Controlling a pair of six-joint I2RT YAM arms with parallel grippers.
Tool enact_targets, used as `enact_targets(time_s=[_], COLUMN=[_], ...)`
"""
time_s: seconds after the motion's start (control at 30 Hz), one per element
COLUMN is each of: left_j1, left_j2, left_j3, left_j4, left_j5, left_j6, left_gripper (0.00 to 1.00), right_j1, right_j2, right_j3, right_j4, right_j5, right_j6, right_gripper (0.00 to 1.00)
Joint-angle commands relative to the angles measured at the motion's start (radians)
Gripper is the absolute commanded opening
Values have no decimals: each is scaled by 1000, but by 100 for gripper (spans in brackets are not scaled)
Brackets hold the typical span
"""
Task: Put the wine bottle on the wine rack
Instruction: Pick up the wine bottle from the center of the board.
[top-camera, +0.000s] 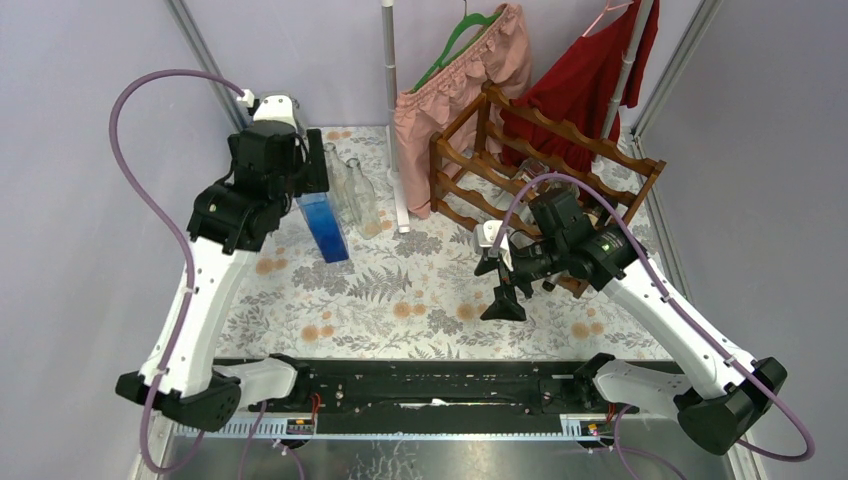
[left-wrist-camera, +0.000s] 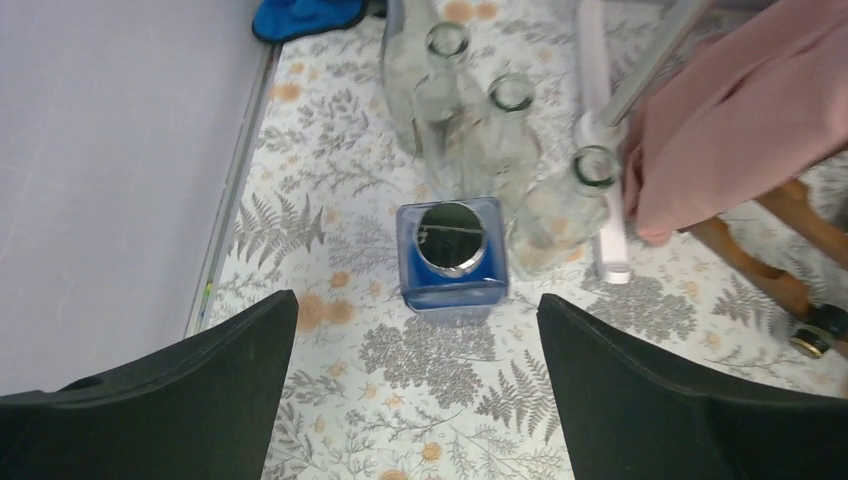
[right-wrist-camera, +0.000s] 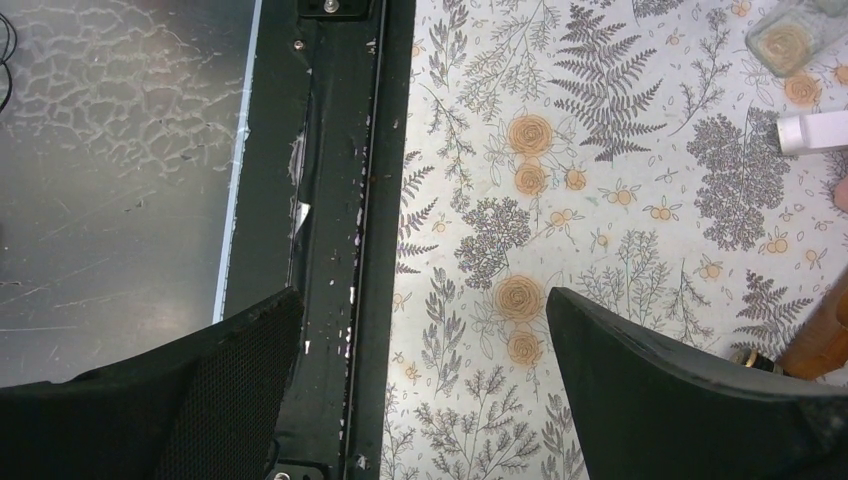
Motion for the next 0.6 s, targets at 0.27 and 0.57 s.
enact_targets(time_s=[0.27,0.57], left_j1=[238,301], left_j2=[121,180], left_j3=[-122,-232], left_j4=[112,185], left_j5=[348,440], left_j6=[46,29], left_gripper=[99,99], right_j1=[-5,-5], right_j2=[4,10], right_j3=[9,5], right_j4=[63,68], right_j5=[-82,-87], right_j6=[25,27], right_gripper=[100,100])
